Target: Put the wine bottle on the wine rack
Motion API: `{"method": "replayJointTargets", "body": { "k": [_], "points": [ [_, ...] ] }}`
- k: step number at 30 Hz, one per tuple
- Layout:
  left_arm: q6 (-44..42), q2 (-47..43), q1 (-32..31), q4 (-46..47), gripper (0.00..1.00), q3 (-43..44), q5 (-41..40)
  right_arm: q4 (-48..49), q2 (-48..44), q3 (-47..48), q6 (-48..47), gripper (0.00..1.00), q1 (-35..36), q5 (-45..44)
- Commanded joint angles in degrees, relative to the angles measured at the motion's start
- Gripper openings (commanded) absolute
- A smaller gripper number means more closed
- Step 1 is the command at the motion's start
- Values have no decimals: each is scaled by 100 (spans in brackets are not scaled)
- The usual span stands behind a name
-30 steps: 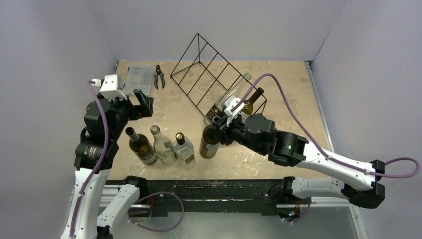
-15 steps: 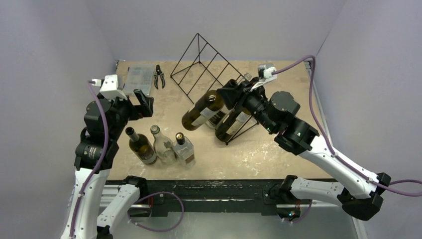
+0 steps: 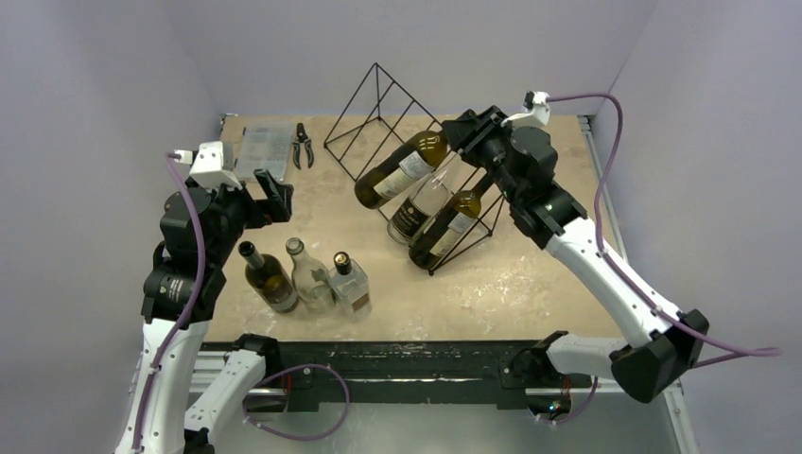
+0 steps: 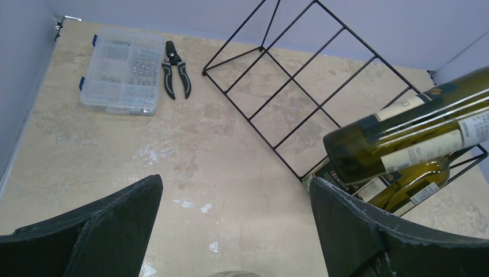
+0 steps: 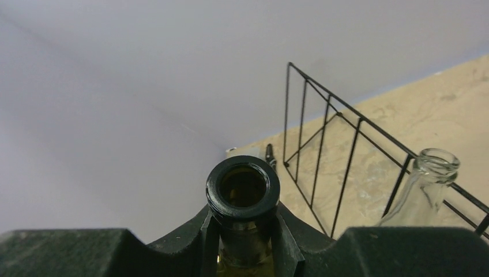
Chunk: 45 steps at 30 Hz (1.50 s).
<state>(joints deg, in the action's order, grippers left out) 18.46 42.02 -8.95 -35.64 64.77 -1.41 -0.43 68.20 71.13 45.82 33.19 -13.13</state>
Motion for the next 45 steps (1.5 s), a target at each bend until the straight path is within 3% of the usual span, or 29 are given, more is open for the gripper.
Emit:
{"method": "replayJointTargets", "body": {
  "k": [1,20,45],
  "points": [
    [48,-35,51,118,100,88,63,518,409,738,971,0,-450,355],
    [53,-28,51,113,100,89,84,-981,2622,2456,264,0,-675,420],
    [59,-7,51,118,100,88,115,-676,3219,2101,-482,0,-333,47]
  ]
}}
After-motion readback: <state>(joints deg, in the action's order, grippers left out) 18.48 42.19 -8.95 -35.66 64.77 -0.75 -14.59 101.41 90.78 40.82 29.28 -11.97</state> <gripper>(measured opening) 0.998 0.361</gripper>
